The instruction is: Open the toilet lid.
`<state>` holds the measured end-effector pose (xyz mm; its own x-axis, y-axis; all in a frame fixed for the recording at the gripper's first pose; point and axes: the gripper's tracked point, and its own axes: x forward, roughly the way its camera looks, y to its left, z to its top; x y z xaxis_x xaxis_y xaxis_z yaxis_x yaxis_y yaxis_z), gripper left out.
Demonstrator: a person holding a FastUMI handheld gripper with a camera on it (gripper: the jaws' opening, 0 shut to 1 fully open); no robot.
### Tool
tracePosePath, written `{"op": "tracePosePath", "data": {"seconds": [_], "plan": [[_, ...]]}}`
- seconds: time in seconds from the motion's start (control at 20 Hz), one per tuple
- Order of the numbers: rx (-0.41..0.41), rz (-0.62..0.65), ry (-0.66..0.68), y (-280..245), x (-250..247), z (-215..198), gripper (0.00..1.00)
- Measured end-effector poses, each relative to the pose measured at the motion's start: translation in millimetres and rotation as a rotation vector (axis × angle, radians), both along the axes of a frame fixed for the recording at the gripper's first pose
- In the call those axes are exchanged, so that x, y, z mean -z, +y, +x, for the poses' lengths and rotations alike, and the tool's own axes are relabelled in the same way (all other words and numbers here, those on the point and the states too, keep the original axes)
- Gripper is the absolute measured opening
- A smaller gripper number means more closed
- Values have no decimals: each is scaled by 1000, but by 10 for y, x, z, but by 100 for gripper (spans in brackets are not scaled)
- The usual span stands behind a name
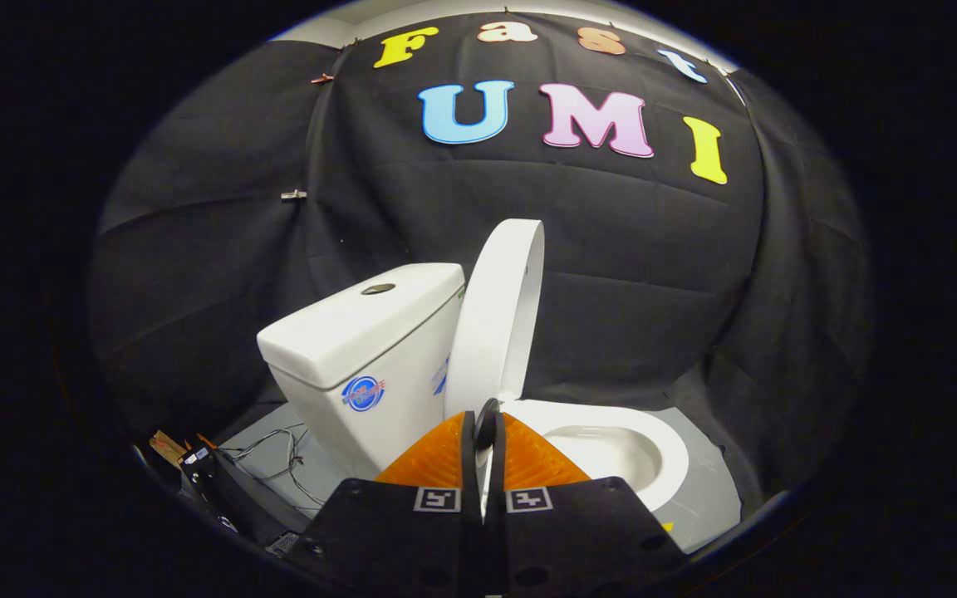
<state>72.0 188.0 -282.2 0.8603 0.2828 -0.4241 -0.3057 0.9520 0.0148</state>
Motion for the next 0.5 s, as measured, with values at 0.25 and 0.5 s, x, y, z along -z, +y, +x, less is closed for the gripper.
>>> {"op": "tracePosePath", "data": {"seconds": [0.25,0.5], "plan": [[-55,-13,-4,325,-74,-54,5],[-77,-23,-11,511,-67,-84,5]]}}
